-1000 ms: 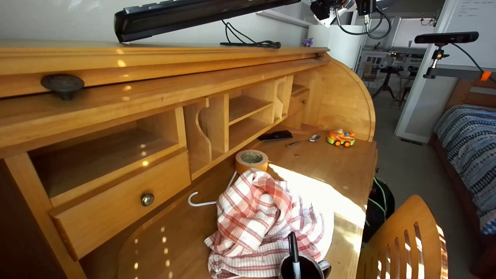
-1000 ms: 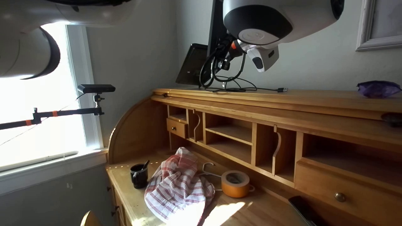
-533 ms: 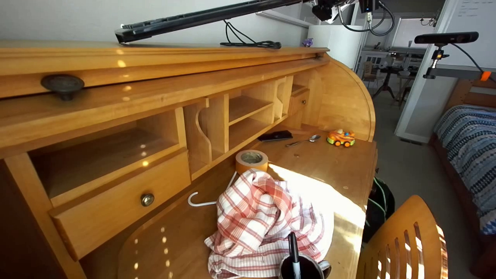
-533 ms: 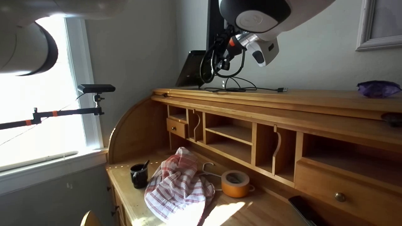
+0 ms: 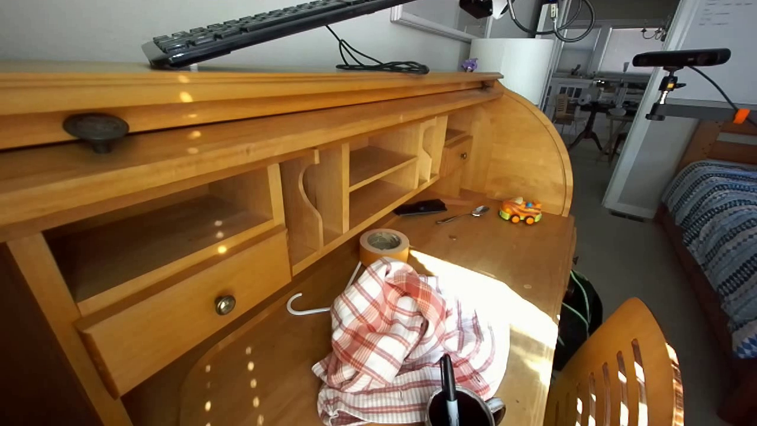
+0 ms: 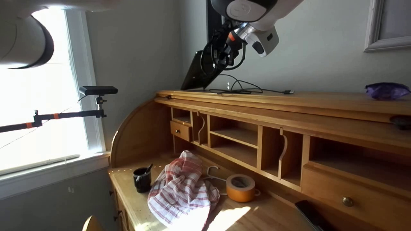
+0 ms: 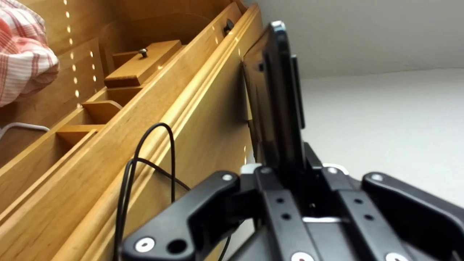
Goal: Move the keyboard to the bottom
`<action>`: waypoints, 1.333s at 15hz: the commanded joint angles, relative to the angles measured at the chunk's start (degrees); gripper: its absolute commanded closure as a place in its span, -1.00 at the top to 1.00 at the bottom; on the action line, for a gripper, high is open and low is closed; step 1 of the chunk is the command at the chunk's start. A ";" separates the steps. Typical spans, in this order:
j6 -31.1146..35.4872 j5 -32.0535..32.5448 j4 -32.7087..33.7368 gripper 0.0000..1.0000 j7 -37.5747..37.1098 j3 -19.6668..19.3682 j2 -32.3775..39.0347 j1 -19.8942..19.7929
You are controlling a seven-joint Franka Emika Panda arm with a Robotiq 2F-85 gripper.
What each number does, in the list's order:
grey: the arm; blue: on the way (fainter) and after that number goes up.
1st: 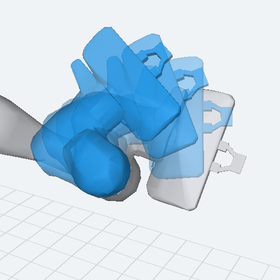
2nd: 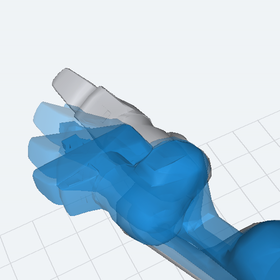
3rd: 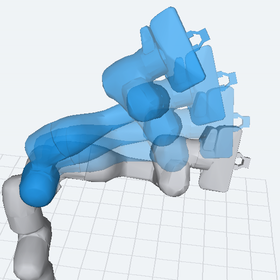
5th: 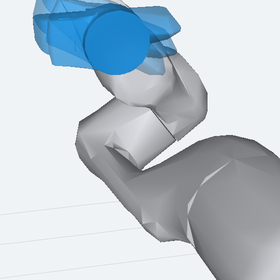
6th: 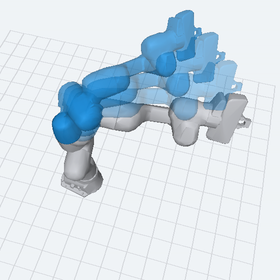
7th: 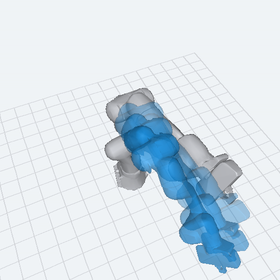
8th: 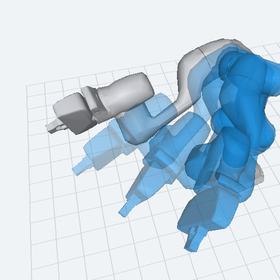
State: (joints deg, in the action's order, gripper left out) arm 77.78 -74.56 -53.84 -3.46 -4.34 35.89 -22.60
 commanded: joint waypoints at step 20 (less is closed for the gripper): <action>23.84 10.35 -15.85 -0.89 17.31 -2.02 -14.54 9.90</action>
State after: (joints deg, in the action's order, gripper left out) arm 100.07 -63.41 -65.44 11.89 -6.53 24.01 -13.01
